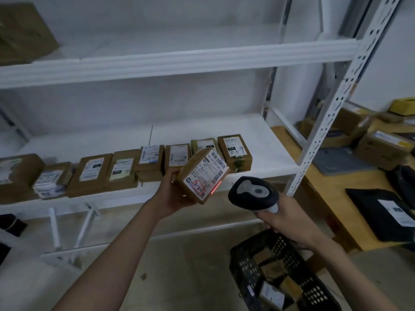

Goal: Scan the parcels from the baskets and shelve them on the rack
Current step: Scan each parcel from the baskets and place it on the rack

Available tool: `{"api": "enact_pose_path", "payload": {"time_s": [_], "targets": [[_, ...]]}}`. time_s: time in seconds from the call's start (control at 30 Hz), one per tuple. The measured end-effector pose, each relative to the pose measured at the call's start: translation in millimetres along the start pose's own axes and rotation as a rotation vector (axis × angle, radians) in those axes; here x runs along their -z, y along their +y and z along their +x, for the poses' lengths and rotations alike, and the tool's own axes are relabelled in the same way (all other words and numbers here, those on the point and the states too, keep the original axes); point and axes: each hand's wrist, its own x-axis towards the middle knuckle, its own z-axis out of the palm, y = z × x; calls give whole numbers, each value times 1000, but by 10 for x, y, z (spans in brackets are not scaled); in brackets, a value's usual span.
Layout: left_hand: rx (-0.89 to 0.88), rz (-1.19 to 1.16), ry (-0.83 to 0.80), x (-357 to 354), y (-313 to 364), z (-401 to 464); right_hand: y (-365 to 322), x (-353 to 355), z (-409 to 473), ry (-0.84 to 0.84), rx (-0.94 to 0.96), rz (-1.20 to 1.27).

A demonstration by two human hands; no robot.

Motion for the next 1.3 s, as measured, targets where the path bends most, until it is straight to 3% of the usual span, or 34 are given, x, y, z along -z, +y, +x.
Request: {"api": "enact_pose_path", "payload": {"time_s": [0.17, 0.37, 0.7, 1.07, 1.3], "targets": [[-27, 49, 6, -23, 41, -75, -92, 43, 9, 0, 24, 14], [-55, 6, 46, -55, 120, -175, -162, 87, 135, -11, 7, 197], [-253, -60, 78, 158, 574, -753, -615, -40, 685, -7, 147, 480], [-584, -182, -10, 88, 1617, -1594, -1717, -322, 1172, -130, 298, 728], [-695, -350, 151, -66, 2618, -1673, -2572, -480, 1515, -120, 353, 753]]}}
